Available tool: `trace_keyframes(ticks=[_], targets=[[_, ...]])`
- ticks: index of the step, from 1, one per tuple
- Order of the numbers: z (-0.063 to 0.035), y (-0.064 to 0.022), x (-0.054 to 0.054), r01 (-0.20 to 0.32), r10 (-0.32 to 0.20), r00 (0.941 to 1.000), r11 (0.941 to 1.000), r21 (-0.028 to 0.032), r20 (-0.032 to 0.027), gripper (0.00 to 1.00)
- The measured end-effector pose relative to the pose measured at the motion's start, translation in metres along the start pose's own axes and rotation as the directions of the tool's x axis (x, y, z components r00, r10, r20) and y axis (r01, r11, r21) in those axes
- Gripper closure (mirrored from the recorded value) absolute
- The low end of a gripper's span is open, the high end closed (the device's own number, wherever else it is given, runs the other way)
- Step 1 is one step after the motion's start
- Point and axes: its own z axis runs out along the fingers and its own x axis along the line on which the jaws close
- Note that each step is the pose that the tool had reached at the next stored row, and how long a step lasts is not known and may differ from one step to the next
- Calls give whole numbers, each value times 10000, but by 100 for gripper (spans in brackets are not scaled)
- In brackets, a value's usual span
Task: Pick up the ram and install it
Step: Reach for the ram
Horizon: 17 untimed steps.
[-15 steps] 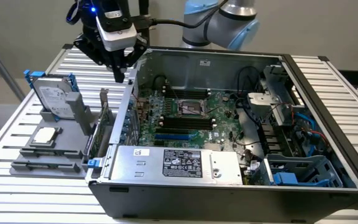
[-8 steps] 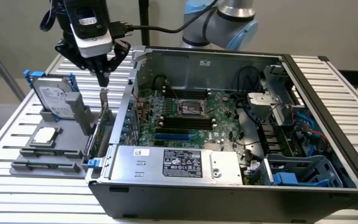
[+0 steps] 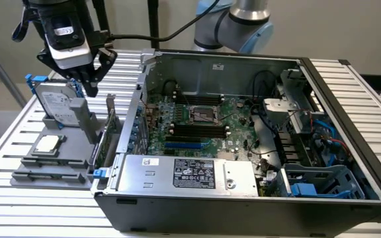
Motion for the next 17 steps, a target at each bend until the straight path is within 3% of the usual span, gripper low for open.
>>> trace_keyframes(ticks=[9,17], targets=[[72,-108,361,-2,2,10000,10000,4,-10,89],[120,-262,470,-7,7,9999,10000,11,-115,89]])
